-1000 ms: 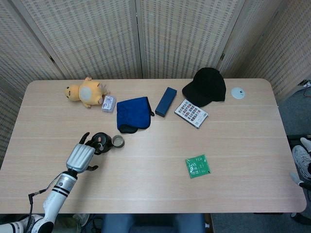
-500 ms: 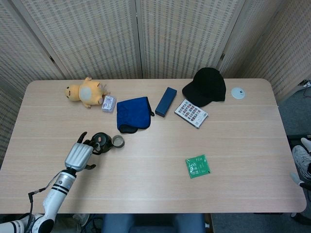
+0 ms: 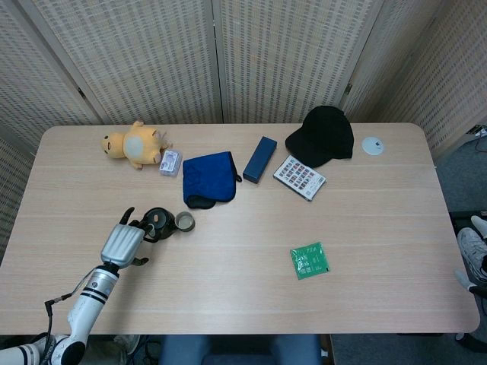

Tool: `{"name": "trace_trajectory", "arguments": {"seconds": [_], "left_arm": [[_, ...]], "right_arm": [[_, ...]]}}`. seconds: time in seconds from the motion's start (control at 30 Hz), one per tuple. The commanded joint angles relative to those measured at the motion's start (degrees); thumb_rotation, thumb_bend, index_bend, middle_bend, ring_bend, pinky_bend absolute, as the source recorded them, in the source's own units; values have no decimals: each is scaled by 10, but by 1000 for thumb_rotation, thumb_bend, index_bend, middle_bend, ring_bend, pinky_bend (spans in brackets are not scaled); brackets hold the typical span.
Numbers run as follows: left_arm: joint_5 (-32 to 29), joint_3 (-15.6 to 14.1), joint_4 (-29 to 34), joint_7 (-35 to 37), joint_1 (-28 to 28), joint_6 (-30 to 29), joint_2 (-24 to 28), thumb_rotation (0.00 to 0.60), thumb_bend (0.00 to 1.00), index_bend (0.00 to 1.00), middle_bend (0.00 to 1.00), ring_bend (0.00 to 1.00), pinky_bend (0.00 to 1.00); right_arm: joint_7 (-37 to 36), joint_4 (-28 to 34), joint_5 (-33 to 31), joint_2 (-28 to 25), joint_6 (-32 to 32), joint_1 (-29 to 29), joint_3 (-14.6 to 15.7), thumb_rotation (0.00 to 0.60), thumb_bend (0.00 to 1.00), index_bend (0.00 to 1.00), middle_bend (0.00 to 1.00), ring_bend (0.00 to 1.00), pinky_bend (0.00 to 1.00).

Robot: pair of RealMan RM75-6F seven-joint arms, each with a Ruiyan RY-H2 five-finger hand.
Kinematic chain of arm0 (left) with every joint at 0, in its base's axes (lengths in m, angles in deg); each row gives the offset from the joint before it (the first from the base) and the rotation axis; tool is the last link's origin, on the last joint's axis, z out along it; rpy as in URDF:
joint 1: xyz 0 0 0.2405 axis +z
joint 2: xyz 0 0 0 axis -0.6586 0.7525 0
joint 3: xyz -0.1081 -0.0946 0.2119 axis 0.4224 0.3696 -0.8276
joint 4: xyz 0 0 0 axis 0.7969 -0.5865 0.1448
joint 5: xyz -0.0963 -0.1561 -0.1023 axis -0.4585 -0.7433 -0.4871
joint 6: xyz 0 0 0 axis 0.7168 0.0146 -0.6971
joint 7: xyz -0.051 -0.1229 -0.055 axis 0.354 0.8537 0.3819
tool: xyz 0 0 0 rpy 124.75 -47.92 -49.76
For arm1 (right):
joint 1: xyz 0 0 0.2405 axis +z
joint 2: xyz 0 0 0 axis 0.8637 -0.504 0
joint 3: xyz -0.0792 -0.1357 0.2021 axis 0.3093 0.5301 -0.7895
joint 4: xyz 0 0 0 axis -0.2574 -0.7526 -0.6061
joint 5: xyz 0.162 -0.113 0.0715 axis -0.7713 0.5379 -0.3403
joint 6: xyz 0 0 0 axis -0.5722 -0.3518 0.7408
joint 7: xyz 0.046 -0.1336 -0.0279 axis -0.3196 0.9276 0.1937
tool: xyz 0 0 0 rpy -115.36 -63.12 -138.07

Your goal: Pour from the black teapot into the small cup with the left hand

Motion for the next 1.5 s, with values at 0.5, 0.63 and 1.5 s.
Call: {"name": "trace_trajectory", "arguments": {"seconds": [0.5, 0.63, 1.5], "left_arm": [[-3, -3, -3, -9, -5, 11, -6, 600, 75, 410, 365, 344, 0], [-8, -5, -3, -14, -6, 16, -7, 600, 75, 410, 366, 345, 0], [-25, -13, 4, -39, -11, 29, -12, 600, 75, 428, 402, 376, 0]], "right_arm": [[1, 1, -2, -1, -1, -1, 0, 600, 144, 107, 156, 76, 108], [1, 0, -3, 0, 0, -2, 0, 600, 144, 107, 156, 76, 108], [-3, -4, -6, -1, 1, -7, 1, 600, 144, 107, 156, 76, 107]]}}
